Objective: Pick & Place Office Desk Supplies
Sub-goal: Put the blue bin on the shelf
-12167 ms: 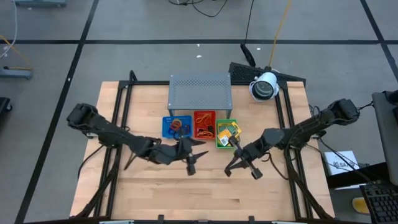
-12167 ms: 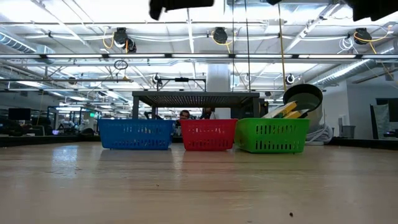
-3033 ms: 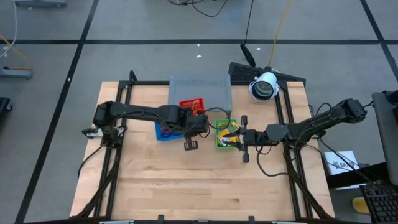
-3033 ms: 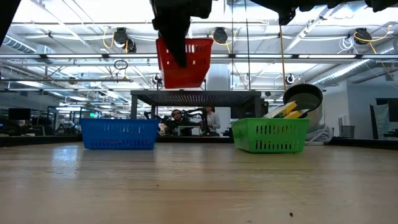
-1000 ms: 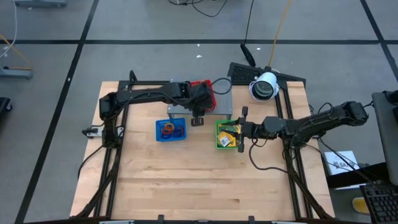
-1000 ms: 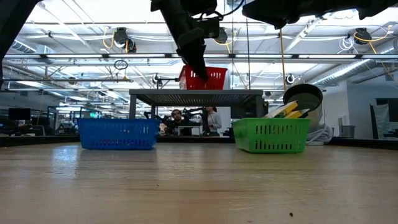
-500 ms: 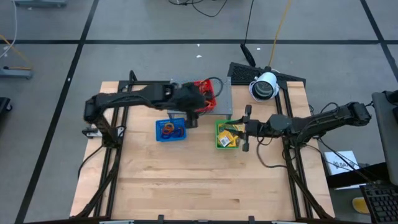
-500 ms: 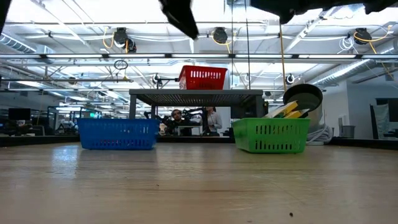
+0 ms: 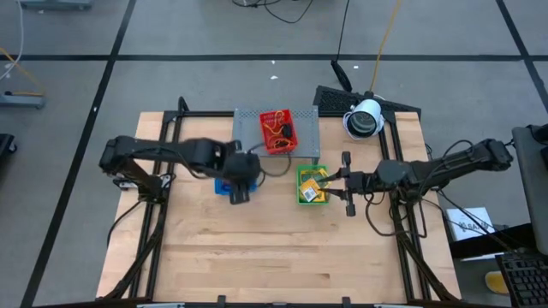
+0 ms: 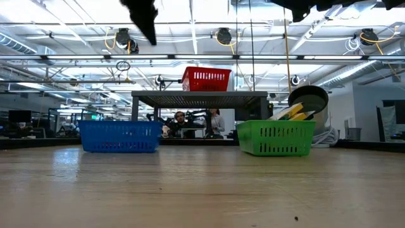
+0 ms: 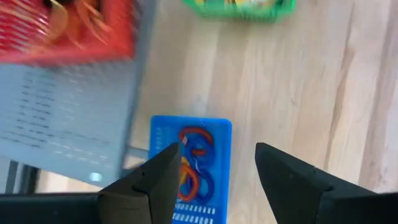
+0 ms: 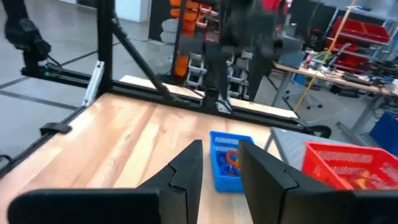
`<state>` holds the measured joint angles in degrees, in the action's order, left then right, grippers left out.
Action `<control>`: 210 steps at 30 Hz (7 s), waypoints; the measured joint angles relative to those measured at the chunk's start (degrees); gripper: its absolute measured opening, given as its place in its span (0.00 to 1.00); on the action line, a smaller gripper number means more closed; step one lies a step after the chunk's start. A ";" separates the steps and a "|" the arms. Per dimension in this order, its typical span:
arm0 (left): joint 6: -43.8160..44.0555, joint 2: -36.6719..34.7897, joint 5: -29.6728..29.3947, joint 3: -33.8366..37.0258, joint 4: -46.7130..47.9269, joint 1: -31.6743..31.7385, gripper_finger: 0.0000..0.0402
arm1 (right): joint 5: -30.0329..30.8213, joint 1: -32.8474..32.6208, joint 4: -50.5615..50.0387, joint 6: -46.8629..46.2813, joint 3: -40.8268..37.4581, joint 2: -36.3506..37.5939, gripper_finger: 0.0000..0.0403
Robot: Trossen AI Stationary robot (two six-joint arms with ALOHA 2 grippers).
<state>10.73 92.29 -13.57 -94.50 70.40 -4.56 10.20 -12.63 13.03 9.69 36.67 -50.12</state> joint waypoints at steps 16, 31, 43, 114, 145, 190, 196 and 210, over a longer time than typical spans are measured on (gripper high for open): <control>4.54 0.03 3.53 27.57 -15.16 1.45 0.54 | 0.15 -2.49 -0.19 0.61 0.00 -0.67 0.23; 5.96 0.09 6.53 36.85 -23.00 4.18 0.31 | 0.20 -2.49 -0.20 0.61 -0.01 -0.67 0.23; 8.23 -0.20 12.95 34.70 -23.68 -1.03 0.02 | 0.22 -2.49 -0.19 0.45 -0.01 -0.67 0.23; 42.71 -2.12 6.91 -1.61 9.37 3.25 0.02 | 0.22 -2.47 -1.03 -19.19 0.00 -0.67 0.23; 42.17 -1.48 7.95 -1.61 -4.64 29.24 0.02 | 0.16 -2.49 -15.05 -22.34 -0.02 -0.67 0.23; 44.28 6.02 16.70 -1.61 -17.05 32.51 0.04 | -2.99 -2.49 -15.11 -24.04 -0.02 -0.67 0.23; 42.73 6.02 16.51 -1.61 -16.68 32.66 0.03 | -2.99 -2.49 -15.05 -24.04 -0.02 -0.67 0.23; 42.21 6.02 16.46 -1.61 -17.36 33.10 0.09 | -2.99 -2.49 -15.05 -24.04 -0.02 -0.67 0.23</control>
<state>52.94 98.30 2.90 -96.12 53.04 28.53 7.20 -15.11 -2.02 -14.35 36.64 -50.78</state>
